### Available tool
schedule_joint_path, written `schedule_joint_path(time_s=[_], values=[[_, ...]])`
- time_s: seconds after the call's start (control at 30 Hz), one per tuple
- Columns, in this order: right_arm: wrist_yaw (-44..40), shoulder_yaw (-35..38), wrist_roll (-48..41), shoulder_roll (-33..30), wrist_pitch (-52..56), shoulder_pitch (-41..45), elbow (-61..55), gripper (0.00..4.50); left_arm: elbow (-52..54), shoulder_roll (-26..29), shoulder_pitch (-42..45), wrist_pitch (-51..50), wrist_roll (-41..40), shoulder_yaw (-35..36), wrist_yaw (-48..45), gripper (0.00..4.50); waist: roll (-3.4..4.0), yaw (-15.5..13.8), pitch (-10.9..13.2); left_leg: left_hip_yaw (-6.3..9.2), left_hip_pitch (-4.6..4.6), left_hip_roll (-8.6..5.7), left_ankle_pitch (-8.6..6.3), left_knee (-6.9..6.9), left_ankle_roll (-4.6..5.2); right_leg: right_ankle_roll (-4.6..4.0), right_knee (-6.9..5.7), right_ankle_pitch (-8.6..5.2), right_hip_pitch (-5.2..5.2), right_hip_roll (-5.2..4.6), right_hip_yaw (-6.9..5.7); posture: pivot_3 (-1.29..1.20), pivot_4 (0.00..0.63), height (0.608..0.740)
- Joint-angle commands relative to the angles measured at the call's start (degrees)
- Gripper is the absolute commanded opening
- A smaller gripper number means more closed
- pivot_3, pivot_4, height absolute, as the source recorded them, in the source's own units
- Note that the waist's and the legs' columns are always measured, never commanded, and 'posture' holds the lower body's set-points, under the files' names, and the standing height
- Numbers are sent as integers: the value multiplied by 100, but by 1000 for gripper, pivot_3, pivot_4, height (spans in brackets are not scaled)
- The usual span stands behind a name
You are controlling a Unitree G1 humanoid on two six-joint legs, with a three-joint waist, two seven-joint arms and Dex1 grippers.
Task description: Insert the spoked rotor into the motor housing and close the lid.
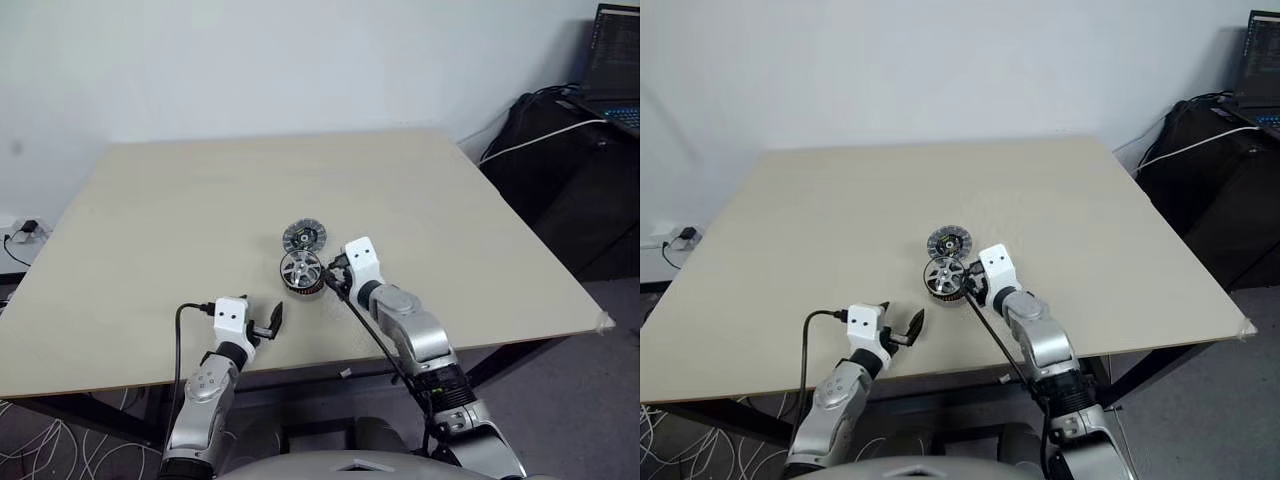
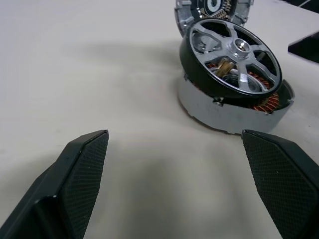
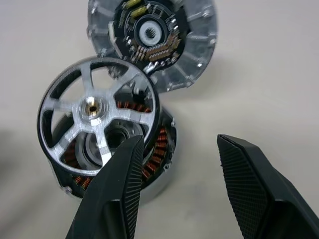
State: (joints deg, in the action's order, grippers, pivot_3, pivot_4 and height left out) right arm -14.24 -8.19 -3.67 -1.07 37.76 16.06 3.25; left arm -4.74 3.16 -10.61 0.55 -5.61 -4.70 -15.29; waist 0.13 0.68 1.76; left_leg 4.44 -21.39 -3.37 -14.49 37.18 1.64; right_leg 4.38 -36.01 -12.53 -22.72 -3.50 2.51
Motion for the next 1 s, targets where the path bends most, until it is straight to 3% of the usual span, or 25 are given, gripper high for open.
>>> schedule_joint_path(time_s=[0.03,0.4,1.0], values=[[165,293,-280,146,679,289,-553,2535,194,-15,22,42,-20,-26,-7,4500,2,-1,0,0,-1,0,0,0,0,0,0,0,-1,0,1,0,0,740],[205,163,-470,128,2330,787,-729,2535,176,-40,1,8,-13,-64,17,4500,5,3,0,0,-12,-1,3,0,5,-26,0,16,-12,0,-2,0,0,740],[457,270,-385,410,2467,1483,450,2535,216,-81,-97,-10,9,-77,56,4500,14,40,-2,0,-13,-2,1,-3,2,-13,0,26,-15,0,-2,0,0,740]])
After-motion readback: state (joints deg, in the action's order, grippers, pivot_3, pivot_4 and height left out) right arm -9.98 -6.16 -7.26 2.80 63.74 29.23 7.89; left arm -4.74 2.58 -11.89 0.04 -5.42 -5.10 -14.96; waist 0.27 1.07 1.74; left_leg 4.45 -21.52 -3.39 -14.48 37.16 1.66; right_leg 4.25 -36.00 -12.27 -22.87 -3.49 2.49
